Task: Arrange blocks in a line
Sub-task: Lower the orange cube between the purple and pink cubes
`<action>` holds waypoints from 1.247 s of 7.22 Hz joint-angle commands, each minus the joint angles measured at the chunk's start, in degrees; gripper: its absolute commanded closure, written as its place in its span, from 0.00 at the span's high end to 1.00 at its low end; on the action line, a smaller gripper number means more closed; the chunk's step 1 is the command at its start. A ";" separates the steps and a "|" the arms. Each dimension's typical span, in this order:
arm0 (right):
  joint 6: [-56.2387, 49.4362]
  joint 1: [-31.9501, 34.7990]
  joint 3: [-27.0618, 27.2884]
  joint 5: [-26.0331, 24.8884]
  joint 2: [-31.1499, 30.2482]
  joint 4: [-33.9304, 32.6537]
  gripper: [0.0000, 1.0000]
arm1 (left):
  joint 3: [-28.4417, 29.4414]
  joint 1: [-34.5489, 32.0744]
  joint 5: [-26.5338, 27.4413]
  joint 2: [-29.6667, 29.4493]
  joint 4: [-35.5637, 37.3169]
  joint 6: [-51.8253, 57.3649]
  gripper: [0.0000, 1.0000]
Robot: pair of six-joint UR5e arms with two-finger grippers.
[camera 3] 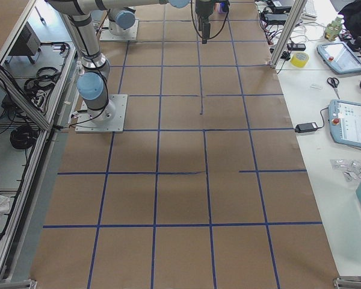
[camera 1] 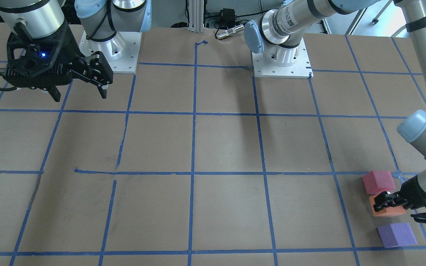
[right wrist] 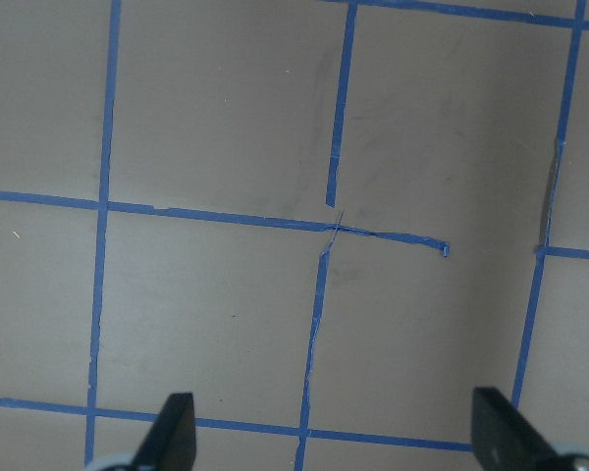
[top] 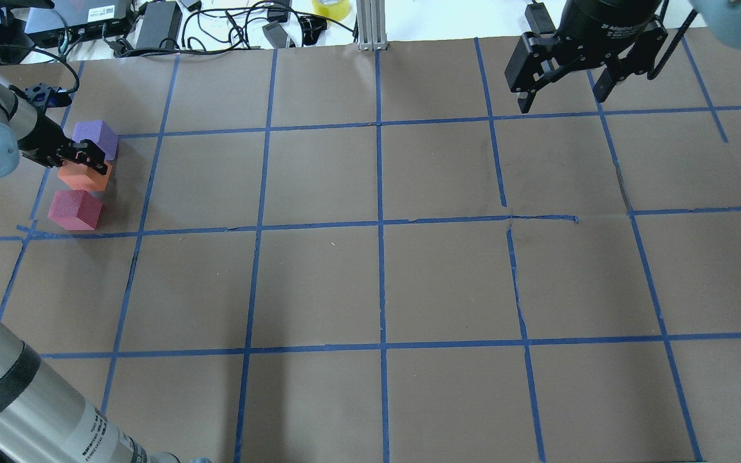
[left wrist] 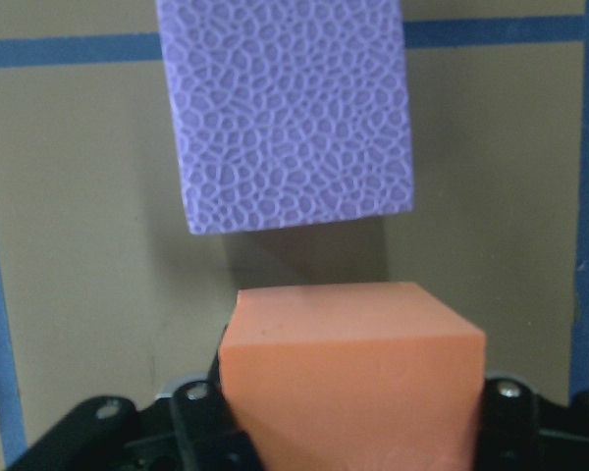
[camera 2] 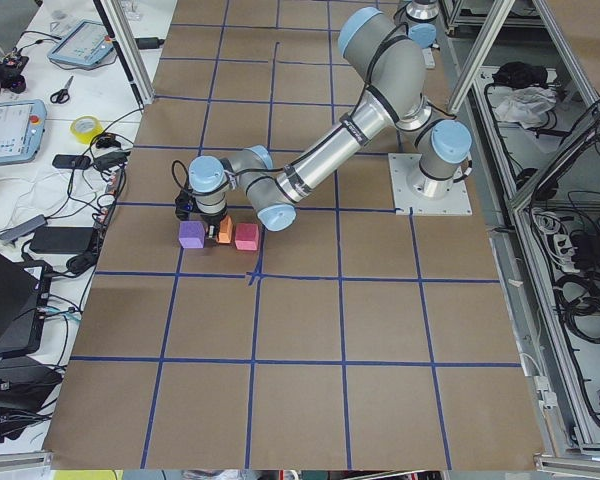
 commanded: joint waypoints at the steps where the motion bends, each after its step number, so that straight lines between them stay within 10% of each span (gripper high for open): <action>1: -0.12 0.00 0.00 -0.10 0.02 -0.18 1.00 | 0.01 0.21 0.21 -0.04 0.07 0.20 0.00; 9: -0.12 0.00 0.00 -0.28 0.11 -0.45 1.00 | -0.08 1.17 3.44 -0.74 0.51 3.07 0.06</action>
